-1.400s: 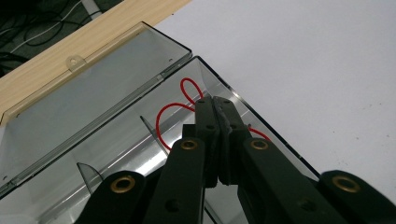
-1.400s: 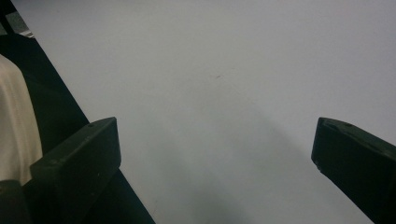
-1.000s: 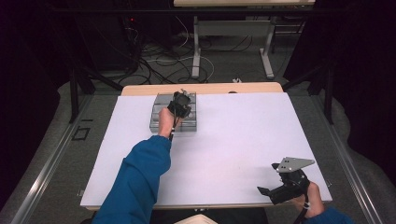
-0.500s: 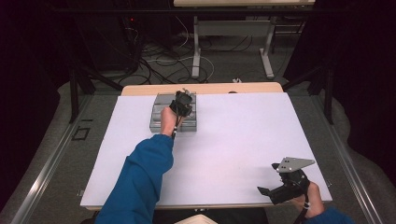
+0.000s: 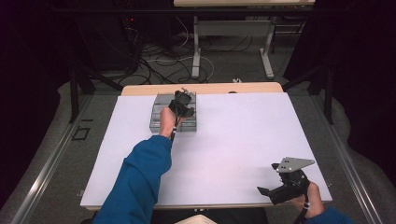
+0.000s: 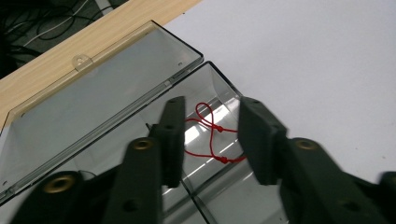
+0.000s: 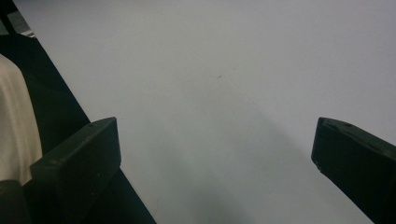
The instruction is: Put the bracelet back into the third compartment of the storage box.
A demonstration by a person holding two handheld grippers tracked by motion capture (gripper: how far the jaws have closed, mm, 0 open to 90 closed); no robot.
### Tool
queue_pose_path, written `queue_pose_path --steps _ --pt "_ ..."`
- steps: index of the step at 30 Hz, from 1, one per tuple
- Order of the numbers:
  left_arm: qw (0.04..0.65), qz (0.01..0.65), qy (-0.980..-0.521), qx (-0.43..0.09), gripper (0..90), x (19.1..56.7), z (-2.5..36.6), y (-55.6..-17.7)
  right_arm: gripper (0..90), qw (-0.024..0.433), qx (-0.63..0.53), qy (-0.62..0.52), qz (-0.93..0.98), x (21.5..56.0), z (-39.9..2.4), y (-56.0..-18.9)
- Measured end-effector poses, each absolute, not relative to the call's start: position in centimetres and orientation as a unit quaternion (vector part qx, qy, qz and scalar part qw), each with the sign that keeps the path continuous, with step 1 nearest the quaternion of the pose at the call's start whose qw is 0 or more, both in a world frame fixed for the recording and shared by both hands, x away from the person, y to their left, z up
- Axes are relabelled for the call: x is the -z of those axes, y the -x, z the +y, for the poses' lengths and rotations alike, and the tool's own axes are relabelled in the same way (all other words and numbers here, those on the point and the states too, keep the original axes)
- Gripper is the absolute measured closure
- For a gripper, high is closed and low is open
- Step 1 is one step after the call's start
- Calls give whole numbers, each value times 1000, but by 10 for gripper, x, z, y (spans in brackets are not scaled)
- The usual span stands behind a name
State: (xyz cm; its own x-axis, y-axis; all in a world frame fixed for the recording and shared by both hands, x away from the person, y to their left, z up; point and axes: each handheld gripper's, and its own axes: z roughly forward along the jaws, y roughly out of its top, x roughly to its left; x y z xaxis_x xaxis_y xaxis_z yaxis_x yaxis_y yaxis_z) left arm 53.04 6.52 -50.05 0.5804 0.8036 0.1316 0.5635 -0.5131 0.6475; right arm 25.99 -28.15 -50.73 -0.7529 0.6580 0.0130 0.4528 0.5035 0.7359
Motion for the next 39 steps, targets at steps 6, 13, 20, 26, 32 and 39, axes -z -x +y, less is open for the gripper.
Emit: queue_pose_path --steps 6,13,20,26,32,39 --pt "279 402 -850 -192 318 494 71 -520 11 135 -379 -324 856 507 -282 -260" --pt "286 405 -850 -180 168 496 84 -503 11 135 -379 -323 857 507 -281 -260" --pt "293 395 -854 -172 106 499 94 -482 11 136 -379 -324 856 507 -281 -260" --pt "298 387 -857 -164 42 503 99 -464 11 132 -377 -321 859 507 -281 -260" --pt "298 381 -860 -163 5 505 103 -447 11 136 -377 -321 858 507 -281 -260" --pt "307 367 -863 -163 4 504 105 -422 11 135 -378 -321 858 507 -281 -260"
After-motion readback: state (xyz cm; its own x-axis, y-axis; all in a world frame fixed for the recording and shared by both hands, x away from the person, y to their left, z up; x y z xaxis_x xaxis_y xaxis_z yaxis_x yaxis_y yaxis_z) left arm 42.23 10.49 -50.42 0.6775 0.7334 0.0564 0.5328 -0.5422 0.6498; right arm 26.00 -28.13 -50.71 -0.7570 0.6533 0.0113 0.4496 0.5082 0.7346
